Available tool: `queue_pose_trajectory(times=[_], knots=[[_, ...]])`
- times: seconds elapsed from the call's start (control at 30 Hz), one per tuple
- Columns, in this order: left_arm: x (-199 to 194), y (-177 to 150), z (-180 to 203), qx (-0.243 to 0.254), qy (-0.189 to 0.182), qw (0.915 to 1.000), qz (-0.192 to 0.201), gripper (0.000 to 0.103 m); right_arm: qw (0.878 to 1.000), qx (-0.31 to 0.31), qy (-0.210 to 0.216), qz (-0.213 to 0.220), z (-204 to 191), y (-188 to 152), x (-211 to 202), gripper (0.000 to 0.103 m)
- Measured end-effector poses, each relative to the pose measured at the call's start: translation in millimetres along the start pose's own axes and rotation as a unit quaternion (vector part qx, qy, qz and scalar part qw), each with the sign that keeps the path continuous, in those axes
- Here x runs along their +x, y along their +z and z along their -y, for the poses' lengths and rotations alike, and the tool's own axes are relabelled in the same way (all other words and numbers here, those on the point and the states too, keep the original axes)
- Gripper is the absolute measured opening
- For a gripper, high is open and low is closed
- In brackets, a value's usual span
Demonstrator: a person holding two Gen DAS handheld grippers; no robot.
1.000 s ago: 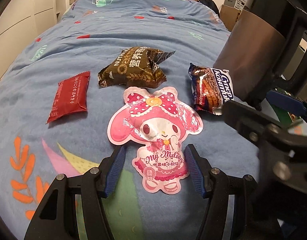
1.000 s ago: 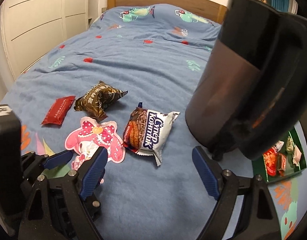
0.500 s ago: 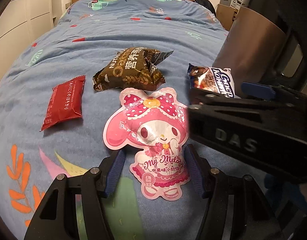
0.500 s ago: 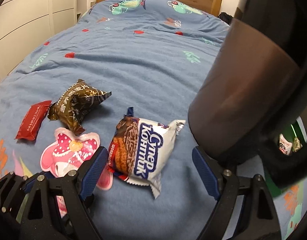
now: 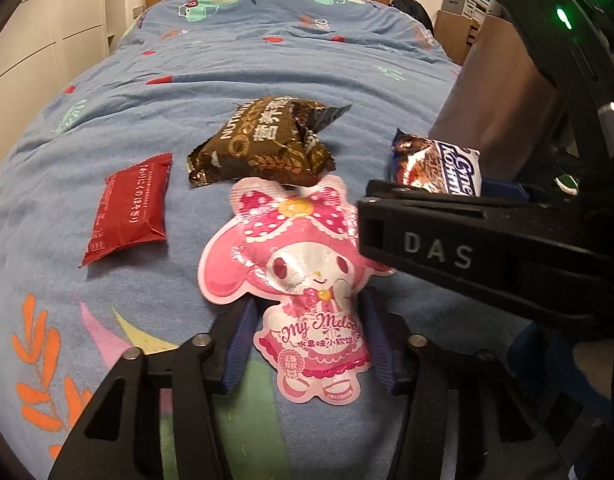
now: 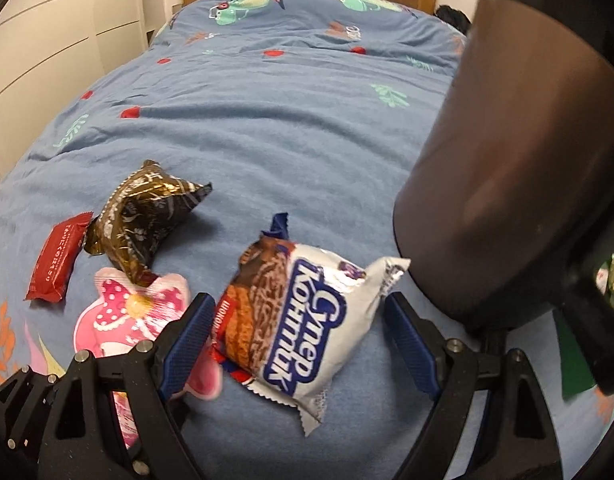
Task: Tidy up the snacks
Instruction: 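Grasp the white Super Kontik bag with the right tool while the left grasps the pink My Melody bag, then lift and carry both held bags past the thermos toward the green tray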
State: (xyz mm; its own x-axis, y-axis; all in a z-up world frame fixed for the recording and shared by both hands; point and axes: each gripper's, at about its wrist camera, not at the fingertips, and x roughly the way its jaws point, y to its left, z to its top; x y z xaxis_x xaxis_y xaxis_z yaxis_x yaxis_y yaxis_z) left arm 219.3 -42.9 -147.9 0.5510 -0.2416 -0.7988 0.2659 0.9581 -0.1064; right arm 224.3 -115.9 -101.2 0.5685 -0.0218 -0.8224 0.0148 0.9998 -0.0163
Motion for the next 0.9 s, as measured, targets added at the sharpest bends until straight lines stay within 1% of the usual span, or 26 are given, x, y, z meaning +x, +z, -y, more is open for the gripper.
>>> queue_pose_trajectory(times=[0.13, 0.17, 0.23, 0.3, 0.43, 0.63, 0.9], knots=[[0, 0, -1, -0.004, 0.002, 1.0000, 0.002, 0.038, 1.000, 0.006, 0.007, 0.001, 2, 0, 1, 0.102], [0, 0, 0, -0.002, 0.004, 1.0000, 0.002, 0.038, 1.000, 0.003, 0.011, 0.001, 0, 0, 0, 0.096], [0, 0, 2, 0.002, 0.007, 1.0000, 0.002, 0.036, 1.000, -0.002, 0.012, 0.001, -2, 0, 0, 0.076], [-1, -1, 2, 0.003, 0.008, 1.0000, 0.003, 0.034, 1.000, -0.007, 0.013, -0.001, -5, 0, 0, 0.068], [-2, 0, 0, -0.003, 0.002, 1.0000, 0.003, 0.027, 1.000, -0.010, 0.014, 0.001, -5, -3, -1, 0.056], [-6, 0, -2, -0.012, -0.005, 0.9999, 0.007, 0.023, 1.000, -0.013, 0.015, 0.004, -6, -3, -5, 0.052], [-12, -1, -7, -0.021, -0.006, 0.9997, 0.013, 0.020, 1.000, -0.024, 0.009, 0.010, -11, -4, -16, 0.051]])
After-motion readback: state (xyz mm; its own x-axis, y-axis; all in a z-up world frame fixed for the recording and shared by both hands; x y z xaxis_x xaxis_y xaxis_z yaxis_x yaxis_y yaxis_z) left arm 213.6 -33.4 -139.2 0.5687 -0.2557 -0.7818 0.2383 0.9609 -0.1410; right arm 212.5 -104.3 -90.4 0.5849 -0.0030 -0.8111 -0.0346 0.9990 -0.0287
